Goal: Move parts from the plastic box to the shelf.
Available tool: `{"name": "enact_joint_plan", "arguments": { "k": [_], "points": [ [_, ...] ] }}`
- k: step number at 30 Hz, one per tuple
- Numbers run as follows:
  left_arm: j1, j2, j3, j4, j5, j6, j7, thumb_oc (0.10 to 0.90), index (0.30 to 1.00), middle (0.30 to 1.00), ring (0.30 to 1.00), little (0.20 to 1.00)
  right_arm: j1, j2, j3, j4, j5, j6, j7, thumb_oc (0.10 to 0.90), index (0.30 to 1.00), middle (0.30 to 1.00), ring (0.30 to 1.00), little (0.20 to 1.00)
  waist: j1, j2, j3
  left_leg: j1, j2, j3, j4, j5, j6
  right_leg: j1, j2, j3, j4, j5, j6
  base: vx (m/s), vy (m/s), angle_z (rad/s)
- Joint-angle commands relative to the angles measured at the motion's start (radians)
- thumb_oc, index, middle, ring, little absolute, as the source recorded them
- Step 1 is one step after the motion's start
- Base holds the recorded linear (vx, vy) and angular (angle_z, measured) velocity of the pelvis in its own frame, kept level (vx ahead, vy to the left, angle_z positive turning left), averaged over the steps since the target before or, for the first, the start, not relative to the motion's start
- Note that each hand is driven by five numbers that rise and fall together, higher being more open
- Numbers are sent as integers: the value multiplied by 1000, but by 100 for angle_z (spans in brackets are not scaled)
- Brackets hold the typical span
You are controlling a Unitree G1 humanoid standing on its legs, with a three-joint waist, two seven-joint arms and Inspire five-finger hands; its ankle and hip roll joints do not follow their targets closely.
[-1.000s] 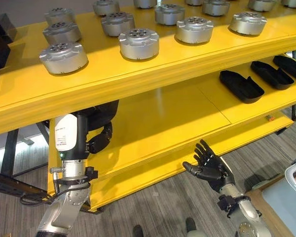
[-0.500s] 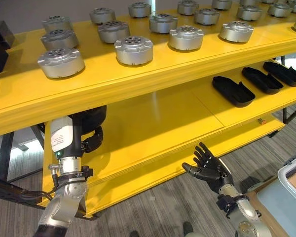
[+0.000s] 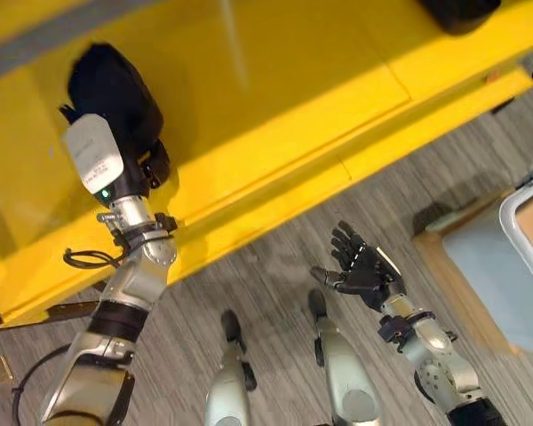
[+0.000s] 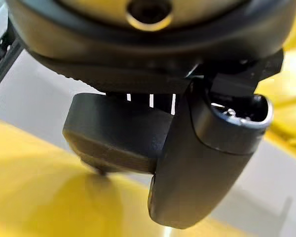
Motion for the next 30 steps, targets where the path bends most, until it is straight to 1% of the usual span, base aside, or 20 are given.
{"name": "enact_joint_plan", "arguments": {
  "k": [1, 2, 3, 5, 9, 12, 17, 18, 20, 21, 23, 25, 30],
  "points": [
    [-121, 91, 14, -1, 12, 40, 130, 400, 300, 300, 300, 300, -33, -3, 8, -146, 29, -114, 4, 900, 1000, 1000, 1000, 1000, 4, -15, -78, -62, -30, 34, 99, -78, 28, -11, 58, -75, 153, -191, -53, -59, -20, -5],
    [-130, 87, 8, 12, -1, 68, 132, 400, 300, 300, 300, 300, -38, -5, 11, -153, 33, -111, -1, 900, 1000, 1000, 1000, 1000, 4, -18, -68, -74, -30, 33, 107, -79, 29, -25, 61, -73, 166, -194, -54, -40, -16, -1],
    [-132, 86, 6, 15, -2, 72, 134, 400, 300, 300, 300, 300, -39, -5, 11, -154, 33, -111, -2, 900, 1000, 1000, 1000, 1000, 5, -18, -66, -78, -29, 33, 110, -79, 29, -29, 61, -73, 170, -195, -55, -41, -20, 0],
    [-140, 79, -3, 32, -28, 99, 140, 400, 300, 300, 300, 300, -46, -9, 17, -153, 37, -117, -7, 900, 1000, 1000, 1000, 1000, 7, -22, -53, -103, -30, 30, 133, -83, 31, -51, 61, -74, 194, -203, -58, -43, -29, 2],
    [-136, 69, 1, 53, -58, 153, 169, 400, 300, 300, 300, 300, -54, -11, 21, -145, 44, -122, -4, 900, 1000, 1000, 1000, 1000, 12, -26, -43, -120, -31, 23, 151, -88, 30, -67, 64, -76, 217, -213, -63, -18, -14, 2],
    [-133, 73, 9, 85, -87, 162, 192, 400, 300, 300, 300, 300, -56, -15, 26, -144, 45, -123, -5, 900, 1000, 1000, 1000, 1000, 13, -26, -40, -122, -30, 21, 155, -87, 28, -70, 64, -76, 225, -217, -65, -4, -2, 1],
    [-123, 102, 34, 147, -127, 194, 225, 400, 300, 300, 300, 300, -56, -22, 25, -146, 51, -118, -2, 900, 1000, 1000, 1000, 1000, 15, -21, -34, -108, -32, 22, 151, -90, 26, -62, 53, -83, 233, -228, -67, 0, 0, 0],
    [-116, 106, 41, 150, -128, 198, 230, 400, 300, 300, 300, 300, -56, -22, 24, -147, 51, -116, -1, 900, 1000, 1000, 1000, 1000, 17, -17, -36, -109, -30, 23, 146, -85, 26, -63, 54, -84, 228, -222, -69, 0, 0, 0],
    [-93, 121, 57, 159, -142, 202, 241, 400, 300, 300, 300, 300, -51, -24, 24, -147, 51, -113, -1, 900, 1000, 1000, 1000, 1000, 19, -13, -34, -97, -34, 24, 146, -90, 25, -52, 45, -85, 234, -232, -67, 0, 0, 0],
    [-91, 123, 60, 159, -143, 201, 242, 400, 300, 300, 300, 300, -51, -24, 24, -146, 51, -113, -1, 900, 1000, 1000, 1000, 1000, 20, -11, -35, -99, -33, 24, 144, -86, 25, -54, 47, -86, 231, -227, -68, 22, 43, 0],
    [-63, 132, 76, 164, -152, 196, 240, 400, 300, 300, 300, 300, -46, -26, 26, -142, 49, -112, 4, 900, 1000, 1000, 1000, 1000, 24, -4, -38, -95, -34, 24, 145, -86, 24, -50, 42, -87, 234, -229, -69, 19, 28, -1],
    [-19, 132, 92, 143, -173, 205, 247, 400, 300, 300, 300, 300, -42, -24, 28, -132, 37, -115, 9, 900, 1000, 1000, 1000, 1000, 29, 5, -38, -90, -37, 23, 144, -87, 24, -45, 35, -89, 239, -236, -71, 32, 47, -1],
    [24, 133, 115, 139, -218, 198, 271, 400, 300, 300, 300, 300, -50, -29, 38, -120, 36, -125, 8, 900, 1000, 1000, 1000, 1000, 38, 8, -38, -96, -37, 21, 152, -86, 23, -47, 31, -95, 258, -247, -76, 7, 7, 2]
  ]
}}
